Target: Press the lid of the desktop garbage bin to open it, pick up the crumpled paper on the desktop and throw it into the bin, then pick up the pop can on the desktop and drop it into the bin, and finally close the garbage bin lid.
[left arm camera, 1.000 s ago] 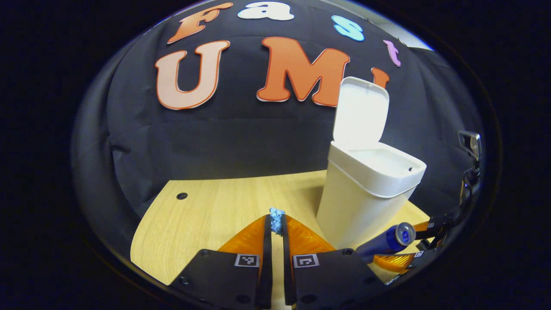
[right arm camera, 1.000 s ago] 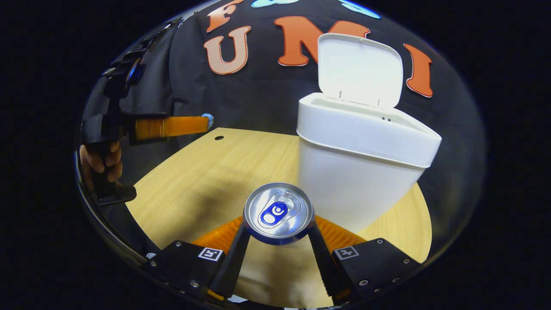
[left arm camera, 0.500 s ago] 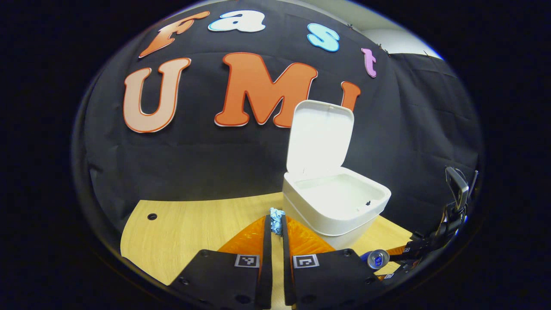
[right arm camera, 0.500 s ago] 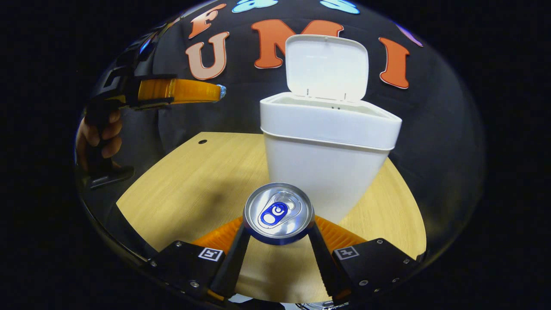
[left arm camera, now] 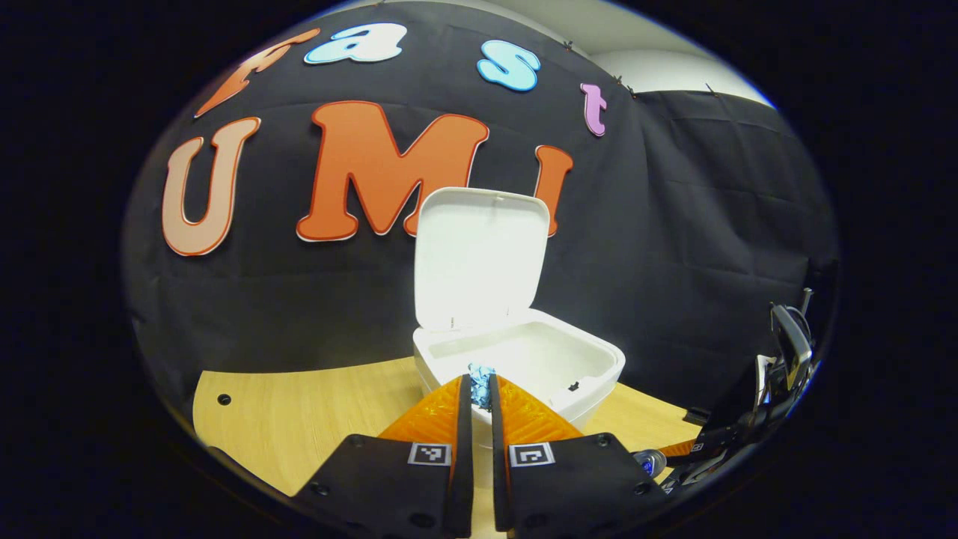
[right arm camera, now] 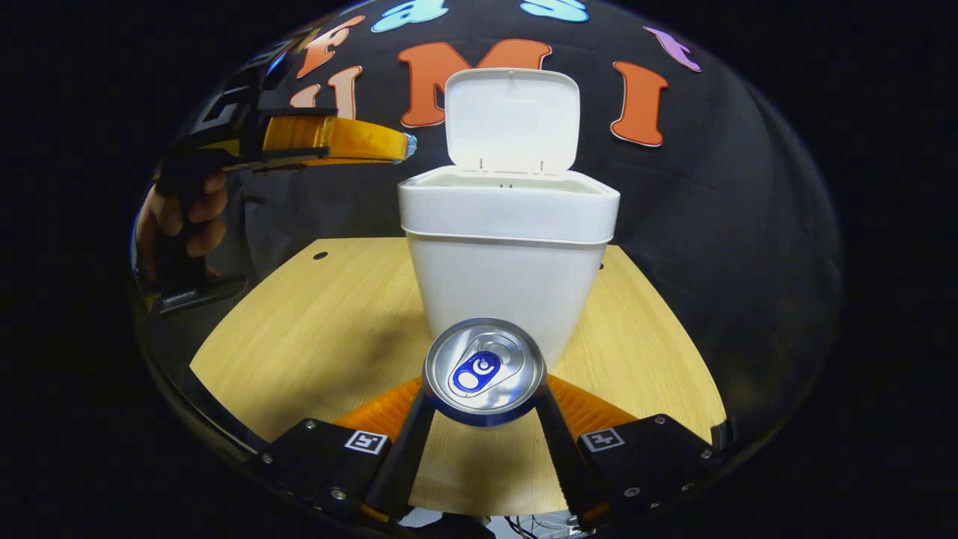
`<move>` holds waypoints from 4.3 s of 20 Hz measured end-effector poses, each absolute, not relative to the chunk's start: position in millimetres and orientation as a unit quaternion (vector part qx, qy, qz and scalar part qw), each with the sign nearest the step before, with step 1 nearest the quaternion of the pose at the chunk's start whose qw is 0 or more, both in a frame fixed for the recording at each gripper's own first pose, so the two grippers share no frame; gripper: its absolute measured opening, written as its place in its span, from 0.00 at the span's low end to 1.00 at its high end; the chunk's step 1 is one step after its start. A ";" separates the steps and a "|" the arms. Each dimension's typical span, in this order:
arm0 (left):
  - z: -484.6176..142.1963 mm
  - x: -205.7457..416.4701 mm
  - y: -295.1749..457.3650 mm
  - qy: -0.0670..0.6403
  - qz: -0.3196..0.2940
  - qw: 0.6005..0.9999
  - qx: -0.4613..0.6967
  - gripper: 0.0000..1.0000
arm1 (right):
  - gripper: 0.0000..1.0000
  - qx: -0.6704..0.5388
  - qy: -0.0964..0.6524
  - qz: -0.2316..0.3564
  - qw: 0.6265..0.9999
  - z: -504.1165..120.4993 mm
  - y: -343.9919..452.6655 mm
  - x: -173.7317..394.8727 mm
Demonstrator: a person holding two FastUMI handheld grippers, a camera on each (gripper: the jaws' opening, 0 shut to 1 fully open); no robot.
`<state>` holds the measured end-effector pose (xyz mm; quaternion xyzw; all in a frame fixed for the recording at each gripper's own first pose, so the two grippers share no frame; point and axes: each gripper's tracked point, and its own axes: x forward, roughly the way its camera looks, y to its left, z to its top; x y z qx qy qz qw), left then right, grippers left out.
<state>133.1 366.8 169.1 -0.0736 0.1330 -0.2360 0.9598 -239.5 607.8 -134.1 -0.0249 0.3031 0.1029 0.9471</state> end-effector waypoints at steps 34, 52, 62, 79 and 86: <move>144.4 119.9 359.8 0.150 -0.272 0.950 -0.023 0.82 | 0.78 -0.080 0.154 0.026 0.984 42.6 538.1 -142.5; 120.4 94.9 477.7 0.179 -0.112 0.976 -0.054 0.94 | 0.78 -0.090 0.184 0.114 0.972 17.5 575.5 -90.2; 107.9 83.4 496.4 0.190 -0.072 0.977 -0.065 0.94 | 0.79 -0.107 0.221 0.130 0.961 -8.6 573.3 -86.6; 104.0 57.8 511.0 0.198 -0.050 0.977 -0.061 0.94 | 0.83 -0.131 0.209 0.136 0.960 8.4 567.7 -80.1; 104.0 53.1 523.3 0.197 -0.036 0.978 -0.060 0.94 | 0.86 -0.138 0.187 0.141 0.962 32.5 571.4 -67.1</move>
